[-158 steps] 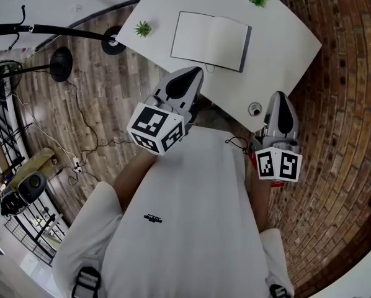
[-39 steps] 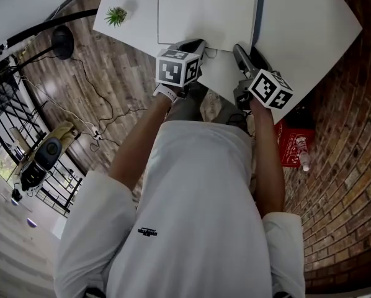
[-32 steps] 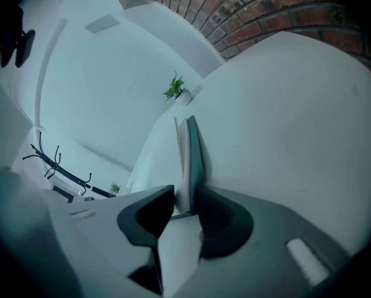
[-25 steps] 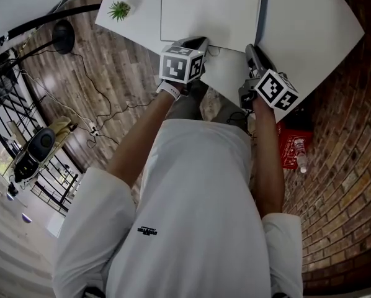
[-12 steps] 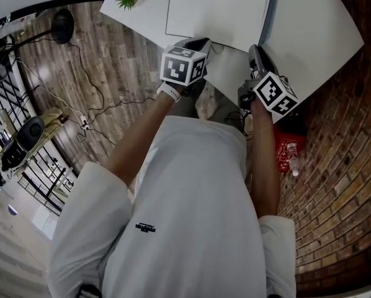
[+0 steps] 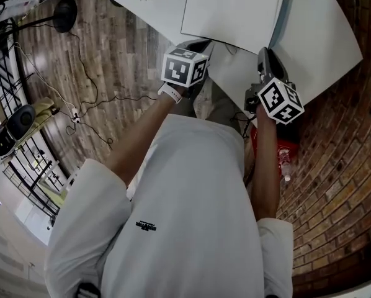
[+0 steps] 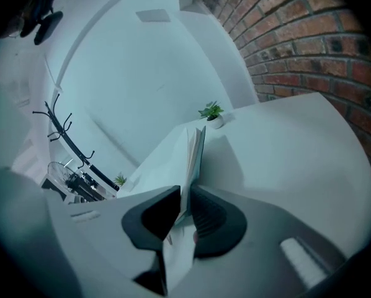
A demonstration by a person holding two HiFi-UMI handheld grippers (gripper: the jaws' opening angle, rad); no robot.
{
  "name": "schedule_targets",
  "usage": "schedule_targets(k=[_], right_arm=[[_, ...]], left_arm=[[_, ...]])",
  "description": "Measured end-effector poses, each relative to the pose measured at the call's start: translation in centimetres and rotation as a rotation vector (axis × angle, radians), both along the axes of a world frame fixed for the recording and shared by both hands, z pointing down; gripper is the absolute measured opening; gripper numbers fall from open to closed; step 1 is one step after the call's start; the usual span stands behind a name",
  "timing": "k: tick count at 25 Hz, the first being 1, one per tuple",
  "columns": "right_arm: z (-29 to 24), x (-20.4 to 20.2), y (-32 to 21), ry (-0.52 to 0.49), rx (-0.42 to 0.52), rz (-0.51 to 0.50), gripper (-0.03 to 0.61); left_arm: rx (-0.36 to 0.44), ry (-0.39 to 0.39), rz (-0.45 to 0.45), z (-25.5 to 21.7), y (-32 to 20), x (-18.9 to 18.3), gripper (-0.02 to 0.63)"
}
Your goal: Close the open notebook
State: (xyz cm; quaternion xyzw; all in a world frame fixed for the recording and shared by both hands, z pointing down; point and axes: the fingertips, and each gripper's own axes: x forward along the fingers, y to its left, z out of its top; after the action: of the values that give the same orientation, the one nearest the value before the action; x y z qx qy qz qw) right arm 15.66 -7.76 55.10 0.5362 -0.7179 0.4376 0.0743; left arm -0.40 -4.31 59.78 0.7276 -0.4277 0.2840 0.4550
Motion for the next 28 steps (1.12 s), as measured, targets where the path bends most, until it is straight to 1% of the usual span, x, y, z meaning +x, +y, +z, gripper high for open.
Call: schedule_targets(k=[3,7,16,21,28], right_arm=[[-1.1,-0.8,-0.1,0.034,0.033,-0.041,0.064],[-2.1,-1.7,-0.3,0.08,0.066,-0.083,0.064],[-3.8,-4.1,-0.3,0.211,0.138,-0.195,0.066],[-4.8,-5.9,-0.4,0.304,0.188,-0.273,0.066],[-5.4,-8.3,-0.3,0.423,0.225,-0.373,0.066]], left_arm=[[0.026,0.025,-0.029,0.0,0.3,-0.8,0.005],[0.015,0.022,-0.077,-0.8,0.9,-2.1,0.005],[0.038,0.052,-0.16,-2.0,1.8,-4.5,0.005],[0.051,0.062,-0.203,-2.5,2.2,-5.7,0.005],[0.069,0.078,-0.259,-3.3,2.6,-7.4,0.005]])
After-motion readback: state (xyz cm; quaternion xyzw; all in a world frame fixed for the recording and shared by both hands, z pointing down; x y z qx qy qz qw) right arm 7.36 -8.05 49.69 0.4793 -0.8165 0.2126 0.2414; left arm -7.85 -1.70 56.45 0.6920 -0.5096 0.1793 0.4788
